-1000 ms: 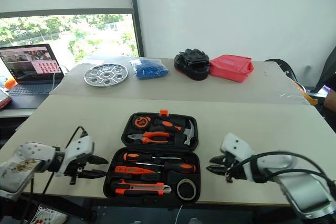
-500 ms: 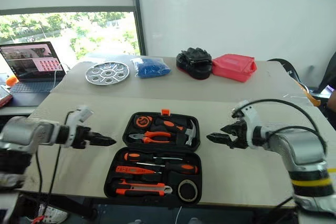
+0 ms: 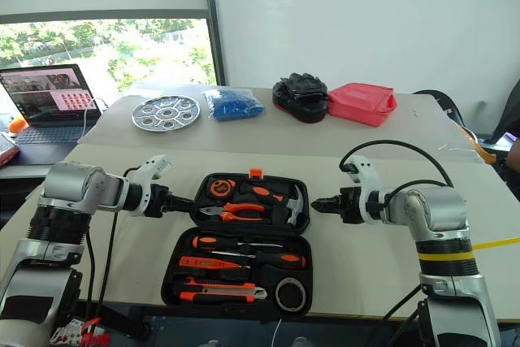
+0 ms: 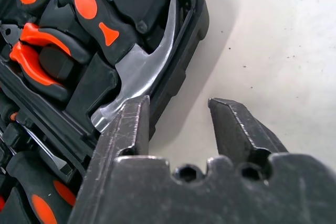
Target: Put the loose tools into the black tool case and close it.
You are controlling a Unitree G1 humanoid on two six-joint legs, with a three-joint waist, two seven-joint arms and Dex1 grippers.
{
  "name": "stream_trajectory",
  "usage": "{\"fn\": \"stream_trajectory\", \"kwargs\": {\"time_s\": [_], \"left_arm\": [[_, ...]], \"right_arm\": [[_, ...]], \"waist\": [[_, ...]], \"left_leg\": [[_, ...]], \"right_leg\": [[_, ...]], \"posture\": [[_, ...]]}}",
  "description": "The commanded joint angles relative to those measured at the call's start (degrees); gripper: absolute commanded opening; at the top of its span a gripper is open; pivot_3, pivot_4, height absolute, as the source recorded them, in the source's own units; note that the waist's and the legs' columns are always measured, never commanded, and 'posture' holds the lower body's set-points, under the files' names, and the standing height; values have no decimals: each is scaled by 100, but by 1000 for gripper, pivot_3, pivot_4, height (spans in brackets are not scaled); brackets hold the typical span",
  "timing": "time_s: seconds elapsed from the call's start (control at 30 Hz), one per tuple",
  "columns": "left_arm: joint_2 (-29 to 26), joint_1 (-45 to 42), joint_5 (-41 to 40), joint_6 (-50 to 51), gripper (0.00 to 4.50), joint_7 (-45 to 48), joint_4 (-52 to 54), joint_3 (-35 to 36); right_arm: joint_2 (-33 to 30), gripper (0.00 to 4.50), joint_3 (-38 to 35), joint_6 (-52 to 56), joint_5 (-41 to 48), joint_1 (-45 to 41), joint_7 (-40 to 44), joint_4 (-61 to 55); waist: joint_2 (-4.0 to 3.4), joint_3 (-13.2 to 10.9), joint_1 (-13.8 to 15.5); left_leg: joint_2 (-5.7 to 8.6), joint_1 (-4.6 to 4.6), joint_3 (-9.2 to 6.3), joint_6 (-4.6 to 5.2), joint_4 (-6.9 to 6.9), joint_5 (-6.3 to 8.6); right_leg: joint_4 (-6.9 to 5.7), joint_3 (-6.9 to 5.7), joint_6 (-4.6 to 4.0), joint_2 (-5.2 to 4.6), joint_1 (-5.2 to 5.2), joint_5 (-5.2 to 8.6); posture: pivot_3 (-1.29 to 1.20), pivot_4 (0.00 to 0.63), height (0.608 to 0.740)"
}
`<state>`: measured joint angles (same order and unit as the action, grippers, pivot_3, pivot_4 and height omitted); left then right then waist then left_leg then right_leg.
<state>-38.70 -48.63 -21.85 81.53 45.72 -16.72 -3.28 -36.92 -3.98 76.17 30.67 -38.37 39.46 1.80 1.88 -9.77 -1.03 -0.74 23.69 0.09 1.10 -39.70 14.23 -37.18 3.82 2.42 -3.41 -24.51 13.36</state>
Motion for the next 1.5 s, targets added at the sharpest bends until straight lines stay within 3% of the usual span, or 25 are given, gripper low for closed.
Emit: {"fn": "stream_trajectory", "kwargs": {"time_s": [0.03, 0.53, 0.63, 0.77, 0.8, 0.83, 1.03, 1.37, 1.5], "left_arm": [[40, 24, 28, -171, 2722, -153, -58, 25], [307, 111, -100, -137, 2722, -282, 47, -143], [325, 137, -114, -161, 2051, -280, 91, -153], [347, 173, -147, -173, 477, -292, 166, -142], [351, 181, -158, -167, 120, -299, 179, -134], [356, 190, -171, -162, 45, -304, 191, -122], [266, 343, -265, -104, 45, -263, 369, -49], [424, 555, -694, -1427, 45, 83, 727, 910], [479, 906, -551, -2426, 45, 141, 1098, 935]], "right_arm": [[-36, 2294, -57, 62, 138, 38, 13, -241], [254, 2294, 203, 357, 108, 62, -179, -155], [283, 1581, 246, 410, 126, 50, -201, -146], [294, 178, 229, 529, 243, 2, -189, -239], [298, 4, 213, 540, 255, -2, -192, -256], [305, 0, 193, 550, 273, -8, -194, -266], [267, 0, 125, 574, 355, 52, -193, -372], [284, 0, -192, -930, 211, 377, -108, -969], [335, 0, -294, -1520, 173, 598, -171, -1272]], "waist": [[0, 0, 1], [-4, 2, 34], [-5, 3, 40], [-10, 17, 32], [-16, 20, 27], [-19, 22, 23], [-42, 35, 4], [-38, 30, 1], [-39, 26, 7]], "left_leg": [[0, 0, 0, 0, 0, 0], [4, -13, -1, -1, -2, -1], [5, -14, -2, -1, -3, -1], [4, -43, -1, -1, -2, -1], [4, -49, -1, -2, -2, -1], [3, -53, 0, -4, -2, -3], [2, -50, 2, -8, 2, -6], [1, -28, 3, -11, 2, -7], [0, 7, 2, -11, 3, -7]], "right_leg": [[0, 0, 0, 0, 0, 0], [2, 0, 5, -4, 16, -3], [2, 0, 5, -6, 17, -3], [4, 1, 5, -5, 45, -3], [3, 1, 4, -4, 48, -3], [2, 1, 3, -2, 51, -6], [2, 4, 2, 2, 43, -8], [3, 7, 4, 2, 21, -11], [7, 6, 4, 0, -9, -11]], "posture": [[0, 150, 740], [0, 150, 740], [0, 150, 740], [0, 150, 740], [0, 150, 740], [0, 150, 740], [0, 150, 740], [0, 150, 740], [0, 150, 740]]}}
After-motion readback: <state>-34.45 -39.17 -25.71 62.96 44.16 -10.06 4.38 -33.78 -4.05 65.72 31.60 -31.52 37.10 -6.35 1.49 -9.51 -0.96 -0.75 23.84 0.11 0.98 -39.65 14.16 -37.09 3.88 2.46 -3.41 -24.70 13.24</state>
